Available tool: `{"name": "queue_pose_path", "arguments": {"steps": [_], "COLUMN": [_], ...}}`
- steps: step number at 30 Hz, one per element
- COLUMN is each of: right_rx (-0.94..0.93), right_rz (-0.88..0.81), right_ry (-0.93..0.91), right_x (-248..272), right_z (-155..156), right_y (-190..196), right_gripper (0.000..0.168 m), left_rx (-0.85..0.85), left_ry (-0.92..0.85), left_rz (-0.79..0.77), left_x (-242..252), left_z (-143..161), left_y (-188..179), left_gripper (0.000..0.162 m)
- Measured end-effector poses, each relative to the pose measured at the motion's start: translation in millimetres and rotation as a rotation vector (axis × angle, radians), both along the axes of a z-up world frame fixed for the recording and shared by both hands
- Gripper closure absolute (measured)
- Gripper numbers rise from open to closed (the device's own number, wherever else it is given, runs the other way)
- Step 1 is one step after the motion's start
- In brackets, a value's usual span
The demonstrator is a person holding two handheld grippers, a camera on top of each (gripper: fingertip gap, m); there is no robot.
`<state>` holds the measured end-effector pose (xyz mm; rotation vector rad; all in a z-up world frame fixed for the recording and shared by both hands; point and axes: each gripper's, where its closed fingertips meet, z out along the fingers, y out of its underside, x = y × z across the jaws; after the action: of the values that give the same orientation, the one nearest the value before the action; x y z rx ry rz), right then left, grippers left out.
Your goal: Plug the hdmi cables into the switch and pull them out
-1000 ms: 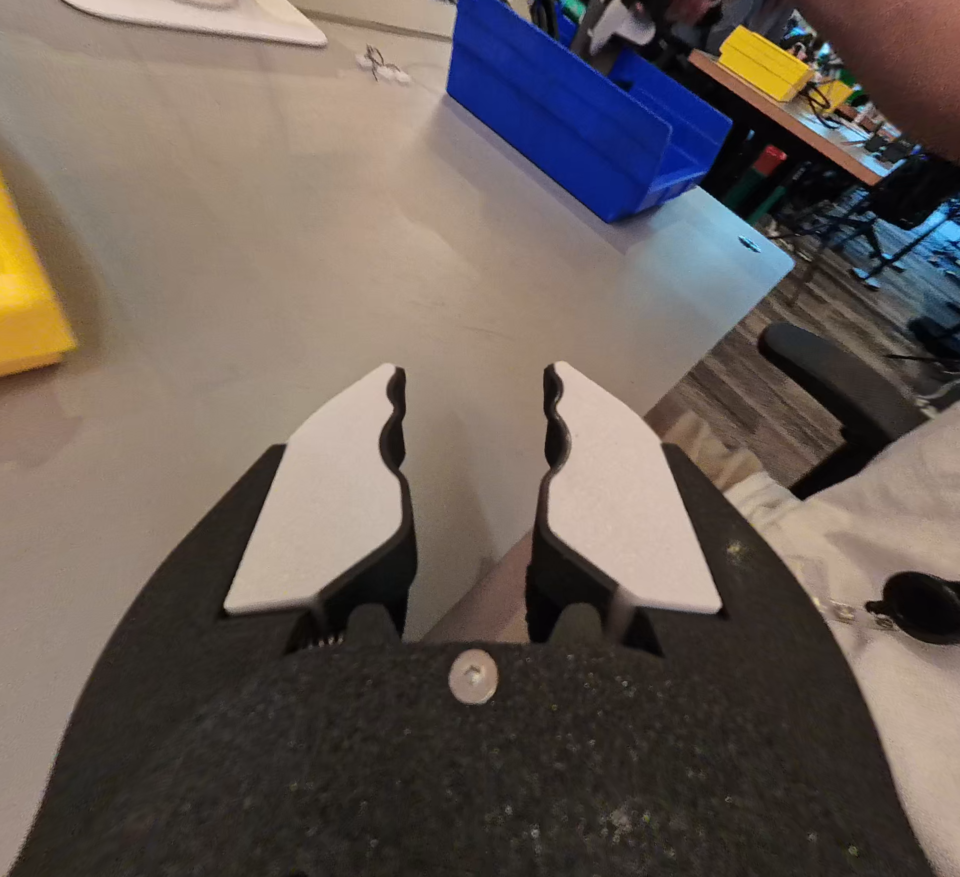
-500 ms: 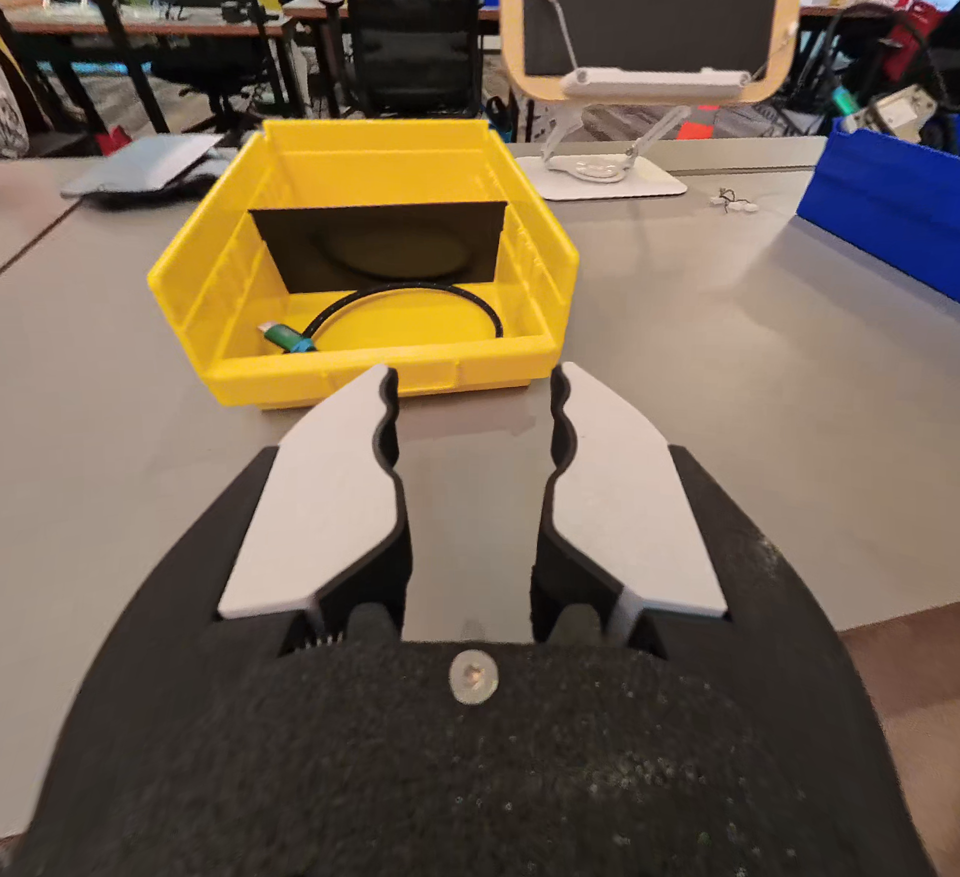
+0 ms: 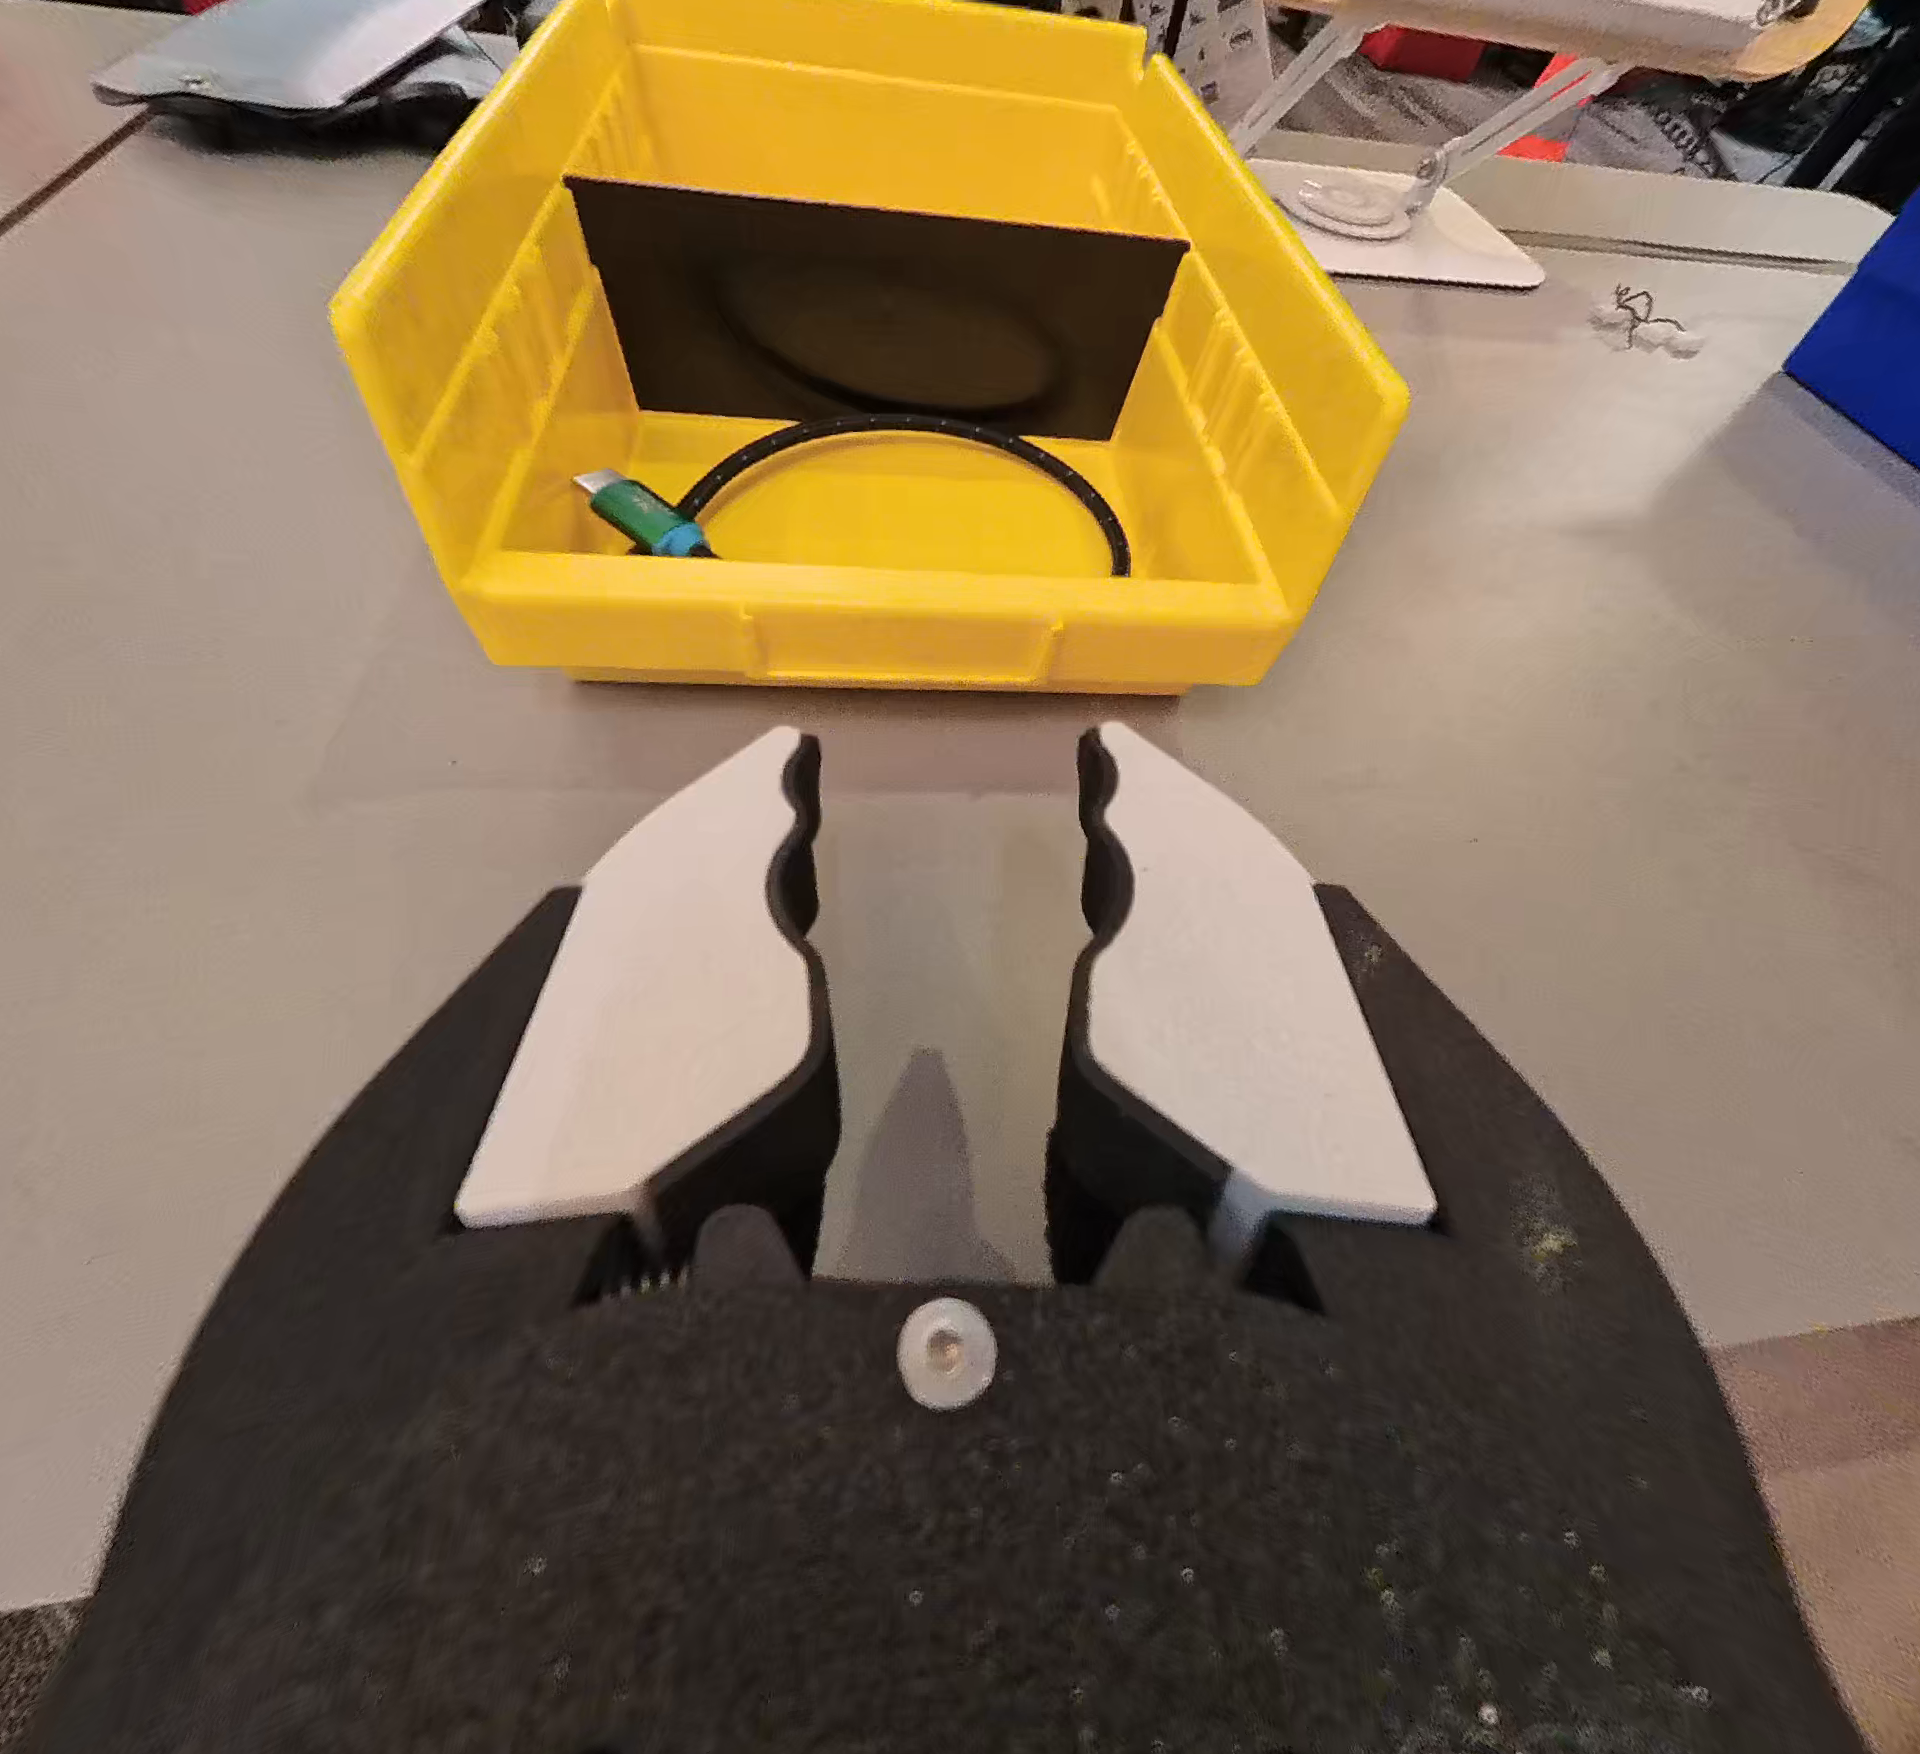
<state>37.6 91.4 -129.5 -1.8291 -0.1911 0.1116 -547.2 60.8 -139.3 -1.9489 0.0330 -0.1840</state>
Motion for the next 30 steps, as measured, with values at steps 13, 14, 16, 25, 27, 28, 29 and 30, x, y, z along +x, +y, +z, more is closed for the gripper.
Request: {"name": "queue_pose_path", "arguments": {"steps": [13, 14, 16, 25, 27, 28, 29, 30], "right_rx": [-0.040, -0.041, -0.045, -0.051, -0.048, -0.045, -0.044, -0.045], "right_rz": [0.040, 0.042, 0.042, 0.021, 0.012, 0.005, -0.002, -0.005], "right_ry": [0.026, 0.033, 0.041, 0.017, 0.021, 0.023, 0.024, 0.024], "right_x": [-10.4, -10.5, -10.1, -7.4, -6.0, -4.7, -3.6, -3.1], "right_z": [-7.6, -7.6, -7.9, -11.1, -10.6, -10.3, -10.1, -10.1], "right_y": [6.8, 6.8, 6.7, 11.5, 11.8, 11.6, 11.4, 11.1], "right_gripper": [0.127, 0.128, 0.129, 0.131, 0.131, 0.131, 0.131, 0.131], "left_rx": [-0.059, -0.058, -0.058, -0.073, -0.081, -0.079, -0.080, -0.085], "left_ry": [0.023, 0.024, 0.015, -0.027, -0.028, -0.035, -0.041, -0.046], "left_rz": [0.018, 0.016, 0.010, -0.035, -0.039, -0.046, -0.055, -0.060], "left_x": [-7.7, -7.0, -5.7, 3.2, 4.6, 6.4, 8.5, 9.9], "left_z": [-16.1, -16.0, -16.1, -16.5, -17.9, -17.5, -17.5, -17.7], "left_y": [-4.4, -4.1, -3.8, -5.7, -6.0, -5.8, -5.9, -6.0], "left_gripper": [0.114, 0.114, 0.114, 0.114, 0.114, 0.114, 0.114, 0.114]}}
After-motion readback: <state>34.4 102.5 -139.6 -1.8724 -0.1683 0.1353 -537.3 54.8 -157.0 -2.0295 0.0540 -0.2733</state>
